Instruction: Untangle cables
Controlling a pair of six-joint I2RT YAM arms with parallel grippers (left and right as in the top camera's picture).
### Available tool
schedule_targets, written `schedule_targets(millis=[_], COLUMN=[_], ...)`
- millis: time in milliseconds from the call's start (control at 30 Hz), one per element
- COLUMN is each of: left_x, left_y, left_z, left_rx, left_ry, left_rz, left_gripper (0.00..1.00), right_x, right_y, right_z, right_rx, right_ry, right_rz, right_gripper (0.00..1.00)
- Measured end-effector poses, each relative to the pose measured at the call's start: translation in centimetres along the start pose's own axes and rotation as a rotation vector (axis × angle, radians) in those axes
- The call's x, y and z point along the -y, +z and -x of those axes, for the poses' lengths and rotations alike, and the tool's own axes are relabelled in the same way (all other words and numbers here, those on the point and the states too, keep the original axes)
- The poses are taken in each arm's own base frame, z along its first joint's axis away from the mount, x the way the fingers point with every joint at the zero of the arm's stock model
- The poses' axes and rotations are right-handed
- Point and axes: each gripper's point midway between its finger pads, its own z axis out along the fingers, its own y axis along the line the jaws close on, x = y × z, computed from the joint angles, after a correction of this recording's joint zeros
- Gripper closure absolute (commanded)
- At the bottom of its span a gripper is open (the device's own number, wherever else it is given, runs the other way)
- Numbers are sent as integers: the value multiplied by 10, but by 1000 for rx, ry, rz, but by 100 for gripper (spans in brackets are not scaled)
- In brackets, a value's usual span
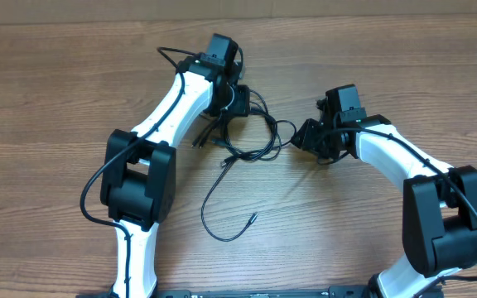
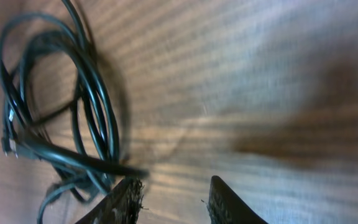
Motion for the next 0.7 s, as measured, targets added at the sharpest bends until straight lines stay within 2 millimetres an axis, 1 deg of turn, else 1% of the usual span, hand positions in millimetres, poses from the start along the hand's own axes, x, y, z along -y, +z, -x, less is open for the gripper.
schedule_targets(millis=[67, 167, 233, 300, 367, 500, 633, 700], left_x=[5, 22, 35, 42, 48, 51, 47, 46], left_y=[1, 3, 7, 9, 11, 13, 12, 12], left_z=[3, 7, 6, 2, 0, 1, 8, 10], left_rx=[13, 45, 56, 58, 66, 96, 128, 139], left_ry=[-23, -44, -63, -82, -107, -147, -183, -202], left_rz=[-14, -34, -36, -23, -3, 28, 45, 46], left_gripper=[59, 55, 53, 54, 52, 50, 50, 49], right_x=[-2, -4, -5, -7, -11, -16, -14, -12], right_y=[0, 0, 1, 3, 4, 8, 9, 9], right_z=[5, 9, 9, 8, 6, 2, 4, 7], right_rx=[21, 42, 48, 53, 56, 65, 93, 113], right_ry=[-8, -19, -28, -41, -67, -117, -146, -154], right_rz=[4, 4, -2, -11, -17, -40, -92, -111], right_gripper=[65, 65, 65, 65, 65, 65, 64, 60])
